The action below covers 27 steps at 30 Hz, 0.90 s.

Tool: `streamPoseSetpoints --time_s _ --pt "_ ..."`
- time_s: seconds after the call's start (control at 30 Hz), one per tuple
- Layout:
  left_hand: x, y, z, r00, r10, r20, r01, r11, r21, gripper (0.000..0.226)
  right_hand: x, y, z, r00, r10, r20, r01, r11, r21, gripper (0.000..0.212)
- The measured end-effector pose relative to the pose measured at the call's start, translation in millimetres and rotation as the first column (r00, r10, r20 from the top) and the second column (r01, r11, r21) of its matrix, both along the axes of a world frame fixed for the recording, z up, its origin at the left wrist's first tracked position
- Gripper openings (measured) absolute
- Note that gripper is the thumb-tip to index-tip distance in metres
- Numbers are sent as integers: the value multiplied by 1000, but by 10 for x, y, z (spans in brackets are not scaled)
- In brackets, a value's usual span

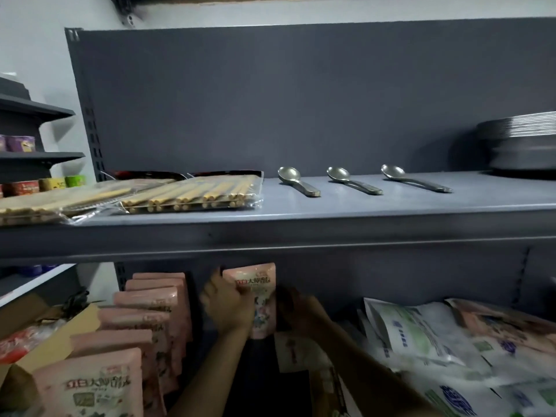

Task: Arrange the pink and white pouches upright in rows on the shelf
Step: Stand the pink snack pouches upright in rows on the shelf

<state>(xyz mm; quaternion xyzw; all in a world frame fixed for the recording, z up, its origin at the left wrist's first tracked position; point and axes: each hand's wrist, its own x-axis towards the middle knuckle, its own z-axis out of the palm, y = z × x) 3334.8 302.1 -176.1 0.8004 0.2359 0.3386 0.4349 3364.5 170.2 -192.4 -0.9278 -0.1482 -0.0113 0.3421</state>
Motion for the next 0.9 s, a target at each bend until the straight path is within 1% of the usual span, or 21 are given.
streamPoseSetpoints --time_s 0.03,0.07,0.17,0.33,0.4,0.47,0.53,0.6,0.63,0.67,0.7,0.77,0.83,0.9 --pt "-13 -110 92 998 3 63 -6 999 41 55 2 -91 82 999 -14 40 15 999 -42 38" --pt "-18 -232 183 995 -9 95 0 996 92 55 3 -191 166 996 -25 83 32 997 -76 36" --pt "82 -611 294 989 -109 97 95 985 143 54 5 -542 326 977 -94 192 118 986 -119 32" --pt "164 -1332 279 952 -294 86 273 942 197 53 -45 -1306 385 938 -258 230 284 955 -87 28" --pt "198 -1604 240 913 -394 108 374 912 168 49 -68 -1635 382 916 -336 219 364 926 -103 27" --pt "218 -1858 204 858 -499 121 489 866 109 48 -89 -1952 379 894 -406 192 431 894 -117 28" --pt "257 -2080 149 791 -606 81 606 795 34 47 -110 -2234 379 877 -450 166 473 869 -143 29" --pt "314 -2254 73 684 -729 25 729 684 1 44 -137 -2469 359 865 -485 127 499 858 -123 28" --pt "337 -2322 37 621 -784 -19 784 621 -3 42 -145 -2577 335 856 -506 109 516 849 -113 28" --pt "349 -2378 0 558 -826 -82 829 560 7 40 -149 -2682 314 849 -517 111 528 838 -137 28" --pt "345 -2424 -31 504 -849 -158 862 507 25 40 -157 -2779 300 842 -524 128 540 820 -189 28" --pt "334 -2486 -87 439 -857 -270 896 440 59 41 -135 -2968 246 823 -545 160 567 775 -279 31" --pt "317 -2522 -133 412 -855 -315 908 413 67 42 -93 -3127 167 826 -552 114 559 778 -288 36" --pt "291 -2527 -163 382 -848 -367 920 385 67 43 -56 -3224 91 835 -549 30 537 801 -265 51"
